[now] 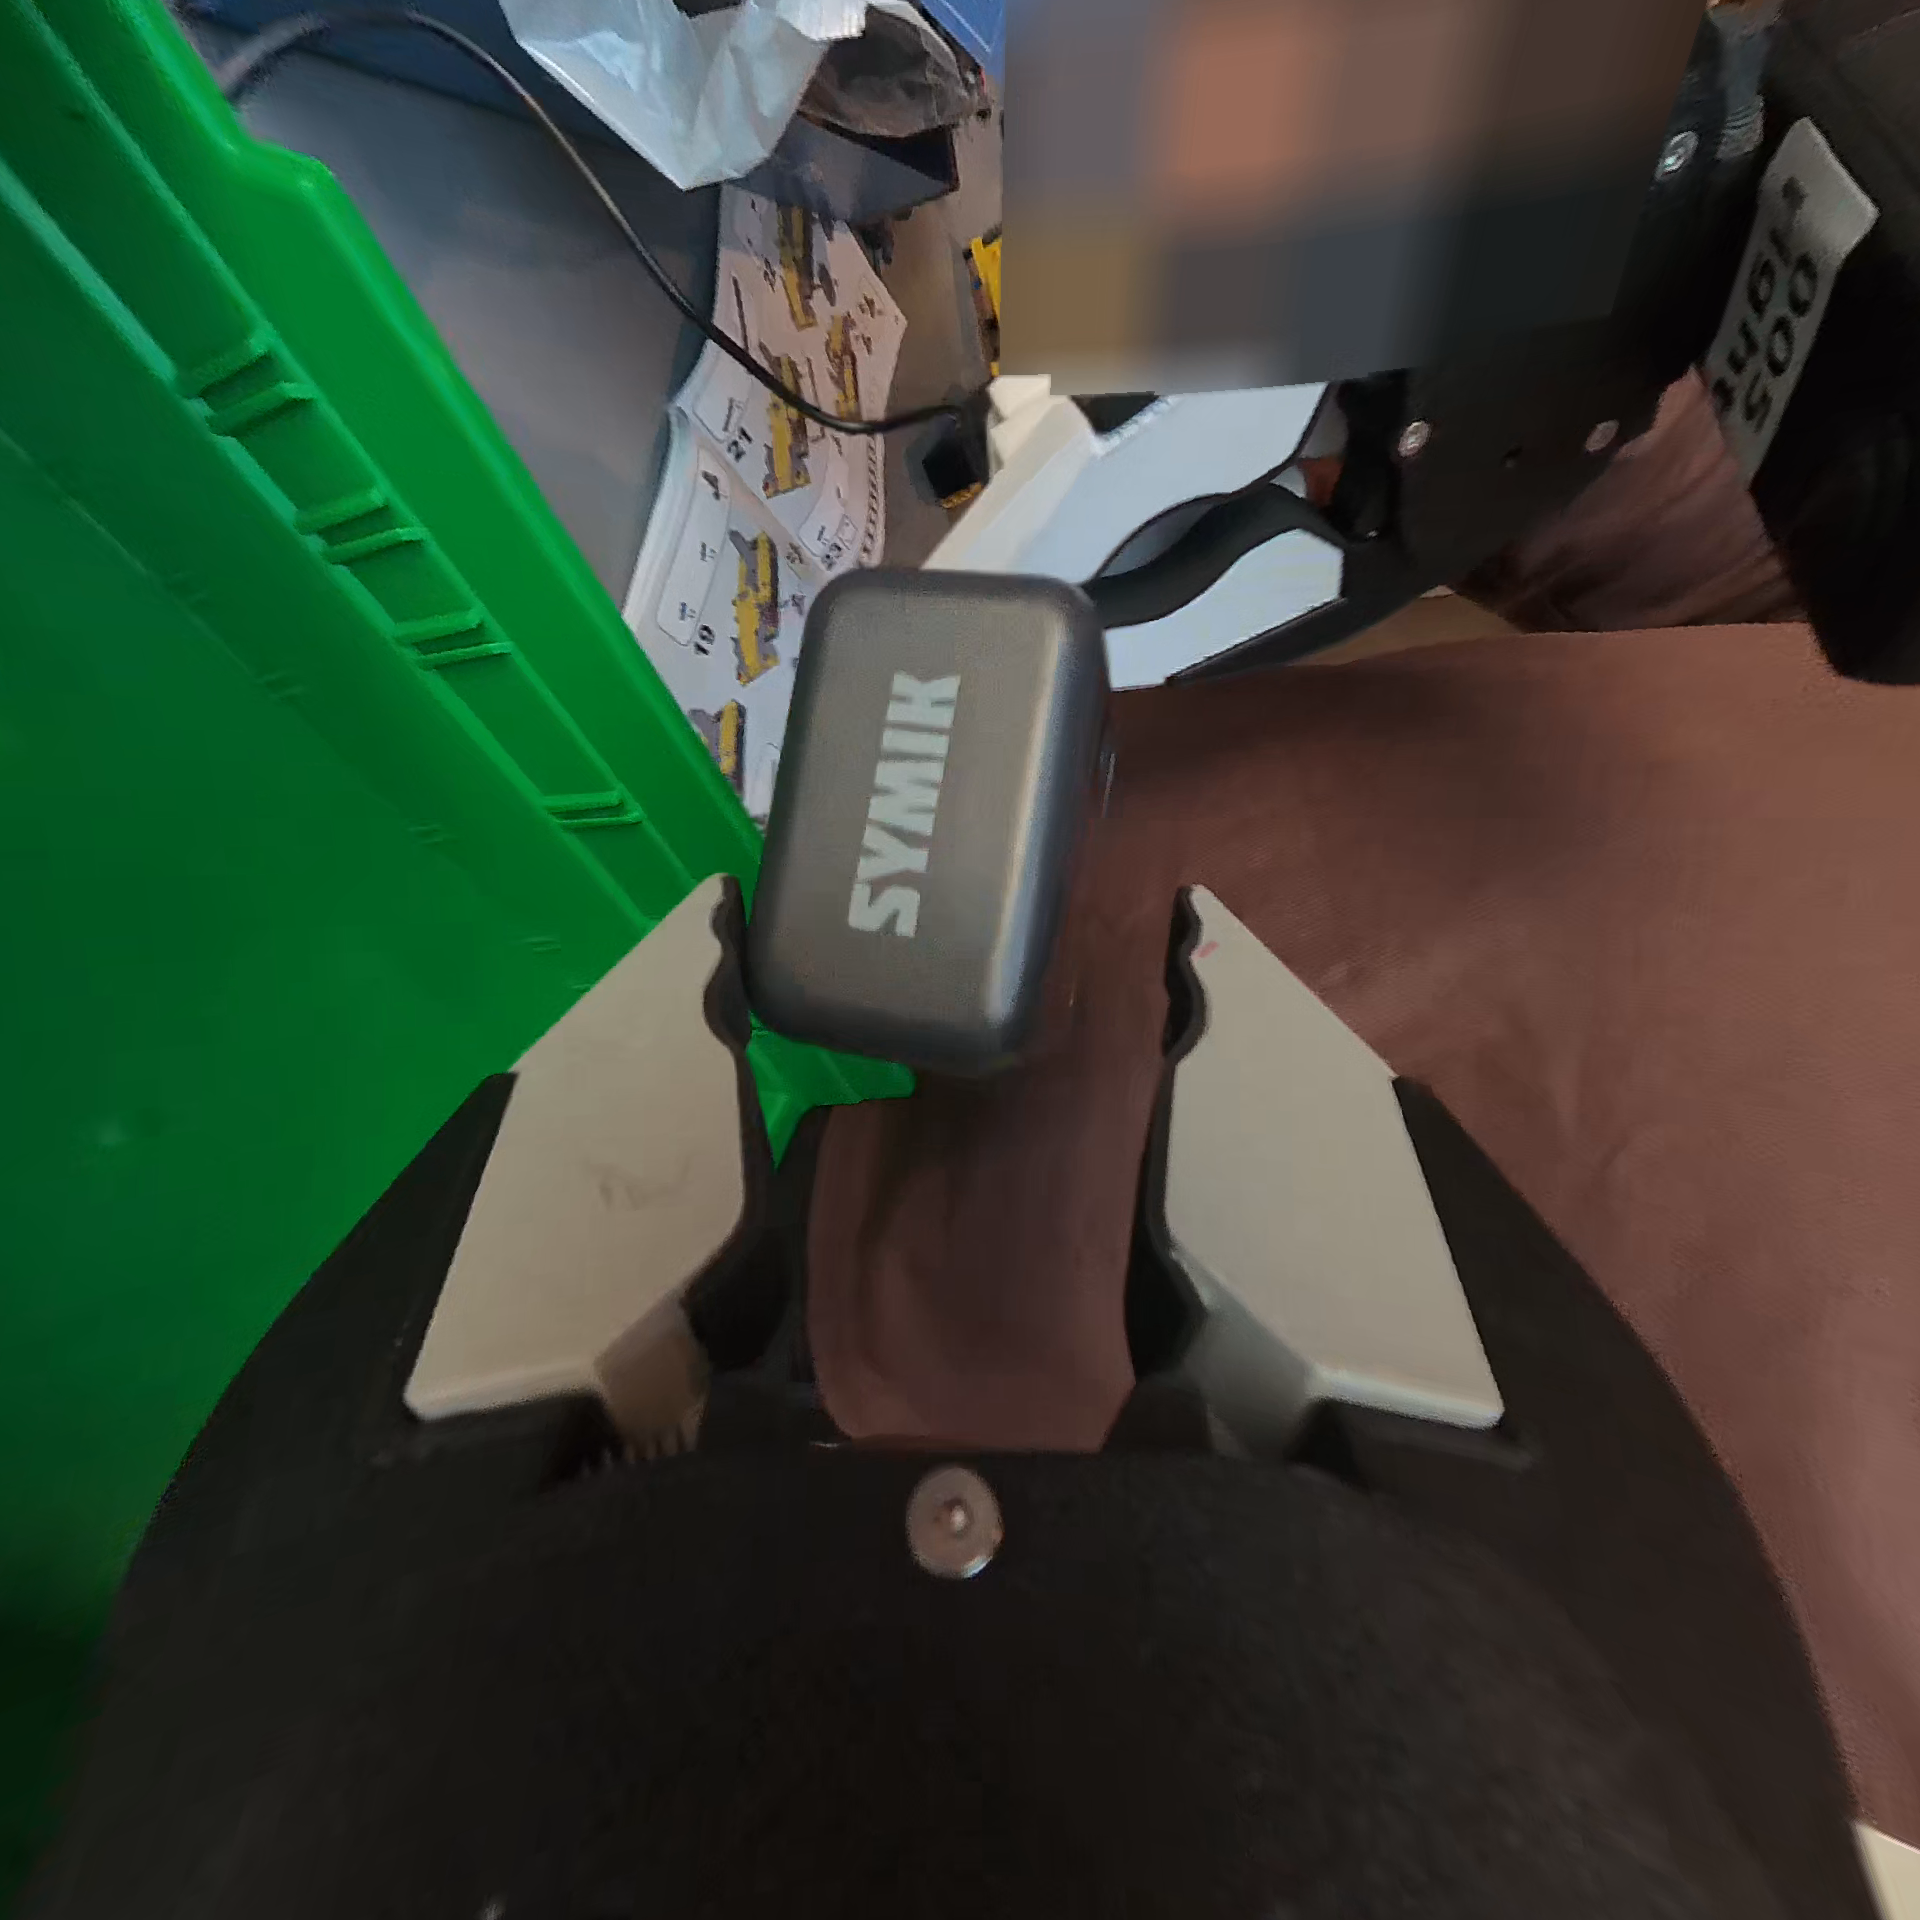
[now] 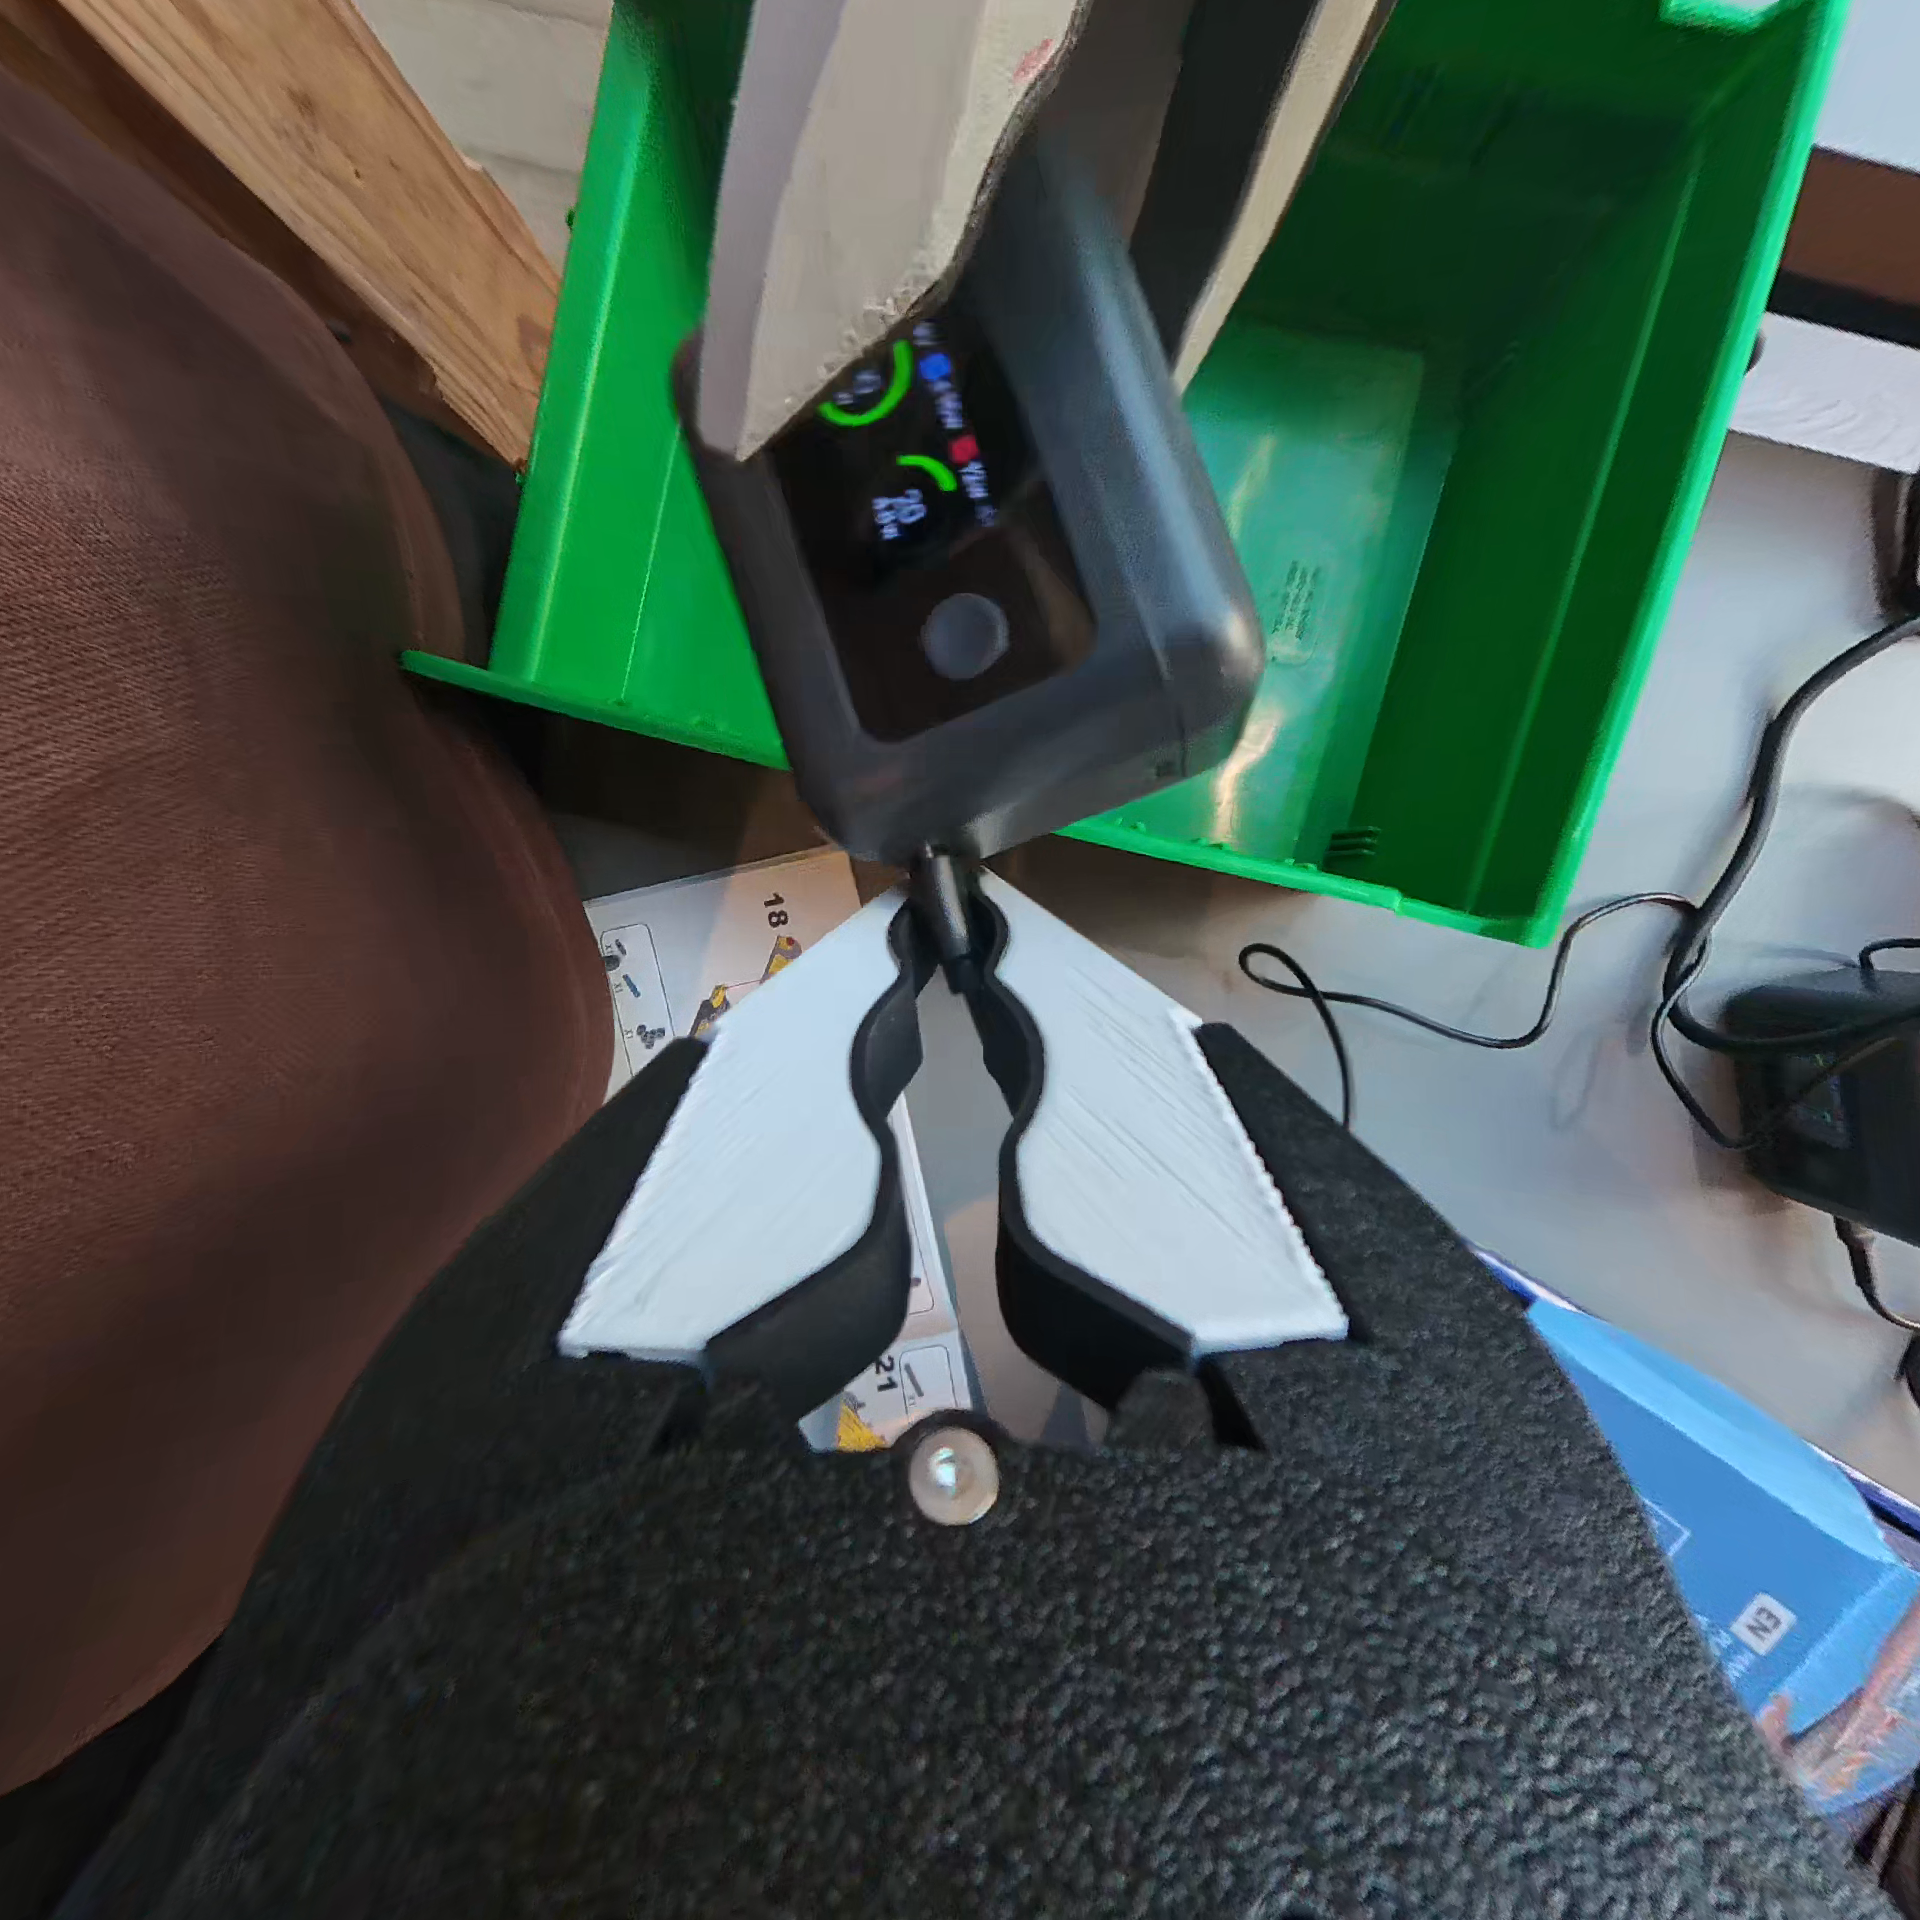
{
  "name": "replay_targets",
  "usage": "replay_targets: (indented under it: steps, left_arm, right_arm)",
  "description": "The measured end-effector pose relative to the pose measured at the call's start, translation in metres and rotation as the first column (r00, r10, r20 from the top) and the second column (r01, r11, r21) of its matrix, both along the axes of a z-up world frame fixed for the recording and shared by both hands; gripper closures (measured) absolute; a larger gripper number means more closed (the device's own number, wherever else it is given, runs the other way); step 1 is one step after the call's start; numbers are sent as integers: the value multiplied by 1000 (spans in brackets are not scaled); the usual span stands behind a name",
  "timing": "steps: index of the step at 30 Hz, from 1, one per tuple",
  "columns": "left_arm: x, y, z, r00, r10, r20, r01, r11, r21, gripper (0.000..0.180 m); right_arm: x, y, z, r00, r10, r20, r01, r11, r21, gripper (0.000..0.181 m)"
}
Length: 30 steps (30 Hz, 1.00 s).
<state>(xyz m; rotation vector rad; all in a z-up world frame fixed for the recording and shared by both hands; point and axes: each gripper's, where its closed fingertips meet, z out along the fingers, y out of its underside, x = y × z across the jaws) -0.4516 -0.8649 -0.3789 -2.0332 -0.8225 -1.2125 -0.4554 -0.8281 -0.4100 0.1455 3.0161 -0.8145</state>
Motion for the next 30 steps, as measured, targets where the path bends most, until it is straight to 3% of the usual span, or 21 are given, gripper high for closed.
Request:
replay_targets:
  steps: [3,6,8,12,22,25,30]
  left_arm:
    - [-3,-8,-3,999,17,-37,-16,1000,22,98]
    - [0,-9,-13,999,25,-37,-25,1000,15,114]
    - [9,-5,-13,999,21,30,-22,999,44,121]
    - [16,6,-5,988,105,111,-118,987,114,123]
    - [14,24,-3,973,202,116,-217,967,133,121]
    - [16,23,-2,989,141,34,-144,983,118,122]
    - [5,20,-8,983,68,-172,-75,997,-36,123]
  right_arm:
    - [-1,-3,1,1000,1,-26,-1,1000,-1,180]
    - [3,-1,-3,999,23,-35,-22,1000,19,180]
    - [8,0,-3,1000,22,-6,-22,1000,3,179]
    - [13,8,-3,998,-14,55,16,999,-32,178]
    - [13,22,-2,999,-14,42,14,1000,-14,178]
    - [11,24,-2,999,-32,42,32,999,-4,177]
    - [-1,25,-16,992,-122,0,122,990,71,177]
